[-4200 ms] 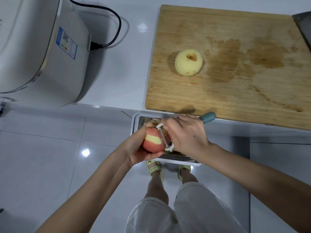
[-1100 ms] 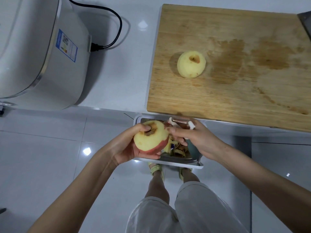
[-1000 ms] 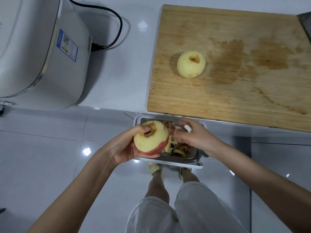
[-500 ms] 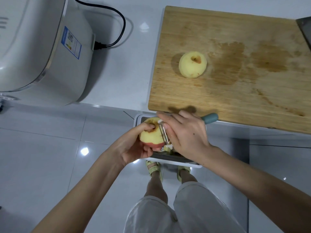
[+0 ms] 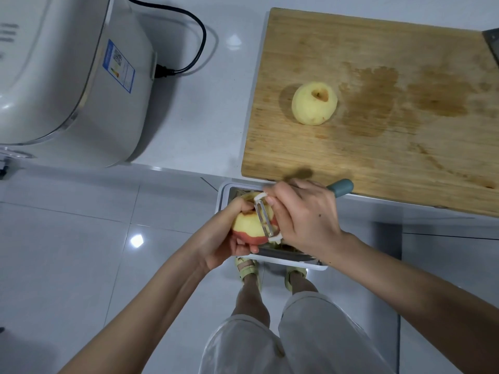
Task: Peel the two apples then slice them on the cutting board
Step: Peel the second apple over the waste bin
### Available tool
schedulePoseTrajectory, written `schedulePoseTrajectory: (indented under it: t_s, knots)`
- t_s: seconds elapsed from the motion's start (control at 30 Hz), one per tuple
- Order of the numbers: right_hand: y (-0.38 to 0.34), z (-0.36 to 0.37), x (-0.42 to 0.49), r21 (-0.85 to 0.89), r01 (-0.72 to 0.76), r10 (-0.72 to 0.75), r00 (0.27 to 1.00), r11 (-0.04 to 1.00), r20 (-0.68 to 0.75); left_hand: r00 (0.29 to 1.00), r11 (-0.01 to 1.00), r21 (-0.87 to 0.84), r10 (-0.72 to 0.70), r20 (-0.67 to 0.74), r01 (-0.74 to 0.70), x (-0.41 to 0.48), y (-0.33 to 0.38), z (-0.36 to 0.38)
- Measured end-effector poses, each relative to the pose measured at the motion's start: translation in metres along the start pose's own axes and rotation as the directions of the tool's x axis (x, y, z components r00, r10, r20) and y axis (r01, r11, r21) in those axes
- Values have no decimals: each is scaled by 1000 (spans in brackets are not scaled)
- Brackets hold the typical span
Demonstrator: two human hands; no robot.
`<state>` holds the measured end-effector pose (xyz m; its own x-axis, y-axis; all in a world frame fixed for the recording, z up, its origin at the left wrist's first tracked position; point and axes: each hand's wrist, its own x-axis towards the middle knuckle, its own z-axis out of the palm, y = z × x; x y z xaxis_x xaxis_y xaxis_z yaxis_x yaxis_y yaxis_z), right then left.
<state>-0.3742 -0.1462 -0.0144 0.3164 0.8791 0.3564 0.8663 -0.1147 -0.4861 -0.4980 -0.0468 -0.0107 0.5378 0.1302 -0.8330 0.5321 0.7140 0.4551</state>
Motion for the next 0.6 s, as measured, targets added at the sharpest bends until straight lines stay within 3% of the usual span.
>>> schedulePoseTrajectory:
  t_s: [0.23, 0.5, 0.6]
  knots:
    - [24, 0, -6, 36, -51, 50, 998, 998, 35, 998, 996, -54, -62, 26, 64, -2, 4, -9]
    - [33, 8, -7, 97, -101, 95, 993, 990, 66, 983, 992, -97, -59, 173, 77, -4, 11, -15]
    - [32, 15, -10, 63, -83, 72, 986, 995, 152, 957, 993, -92, -50, 287, 80, -8, 14, -11]
